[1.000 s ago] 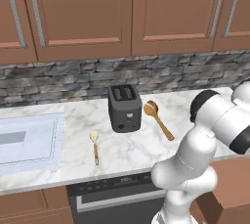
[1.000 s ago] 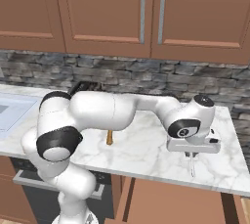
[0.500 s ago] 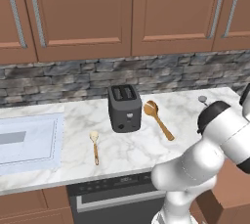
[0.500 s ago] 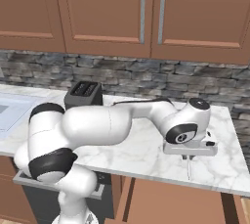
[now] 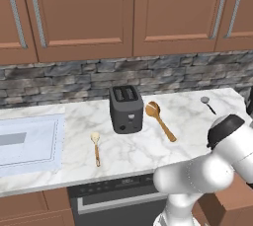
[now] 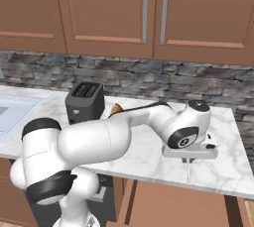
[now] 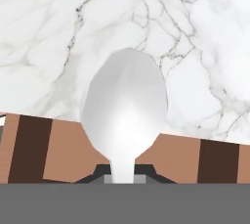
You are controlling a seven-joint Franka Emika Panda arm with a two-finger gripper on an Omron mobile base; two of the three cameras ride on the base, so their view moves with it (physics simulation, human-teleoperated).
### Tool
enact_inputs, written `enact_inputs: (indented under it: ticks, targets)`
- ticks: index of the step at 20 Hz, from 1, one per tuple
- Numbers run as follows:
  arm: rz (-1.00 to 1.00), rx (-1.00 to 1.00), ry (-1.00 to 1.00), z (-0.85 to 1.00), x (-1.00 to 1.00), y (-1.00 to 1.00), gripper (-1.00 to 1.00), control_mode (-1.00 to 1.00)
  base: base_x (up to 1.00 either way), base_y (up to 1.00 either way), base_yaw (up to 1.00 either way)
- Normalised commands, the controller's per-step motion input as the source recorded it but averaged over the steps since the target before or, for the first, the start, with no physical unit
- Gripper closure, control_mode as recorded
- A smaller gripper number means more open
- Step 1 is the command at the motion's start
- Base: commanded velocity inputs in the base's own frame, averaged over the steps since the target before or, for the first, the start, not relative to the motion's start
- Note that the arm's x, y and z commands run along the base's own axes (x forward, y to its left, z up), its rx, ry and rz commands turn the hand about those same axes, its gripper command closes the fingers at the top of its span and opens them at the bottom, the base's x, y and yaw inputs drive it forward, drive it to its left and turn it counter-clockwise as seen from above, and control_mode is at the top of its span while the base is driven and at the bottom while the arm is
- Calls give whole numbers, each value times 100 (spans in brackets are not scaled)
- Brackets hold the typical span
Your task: Organize the utensils by type. Pick up the wooden spoons from the counter and place them in the open cabinet. Then pick up the metallic utensils from the counter and place them in the open drawer.
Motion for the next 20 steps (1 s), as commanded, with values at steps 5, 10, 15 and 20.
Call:
enact_inputs:
  ticks: [5, 10, 15, 20]
  targets:
    - [0, 0, 0, 0, -13, 9, 100, -100, 0, 0, 0]
    - [-2, 0, 0, -5, -23, 10, 100, -100, 0, 0, 0]
    - [-22, 1, 0, -7, -31, 1, 100, -100, 0, 0, 0]
    - [-39, 11, 0, 0, -20, 0, 100, -100, 0, 0, 0]
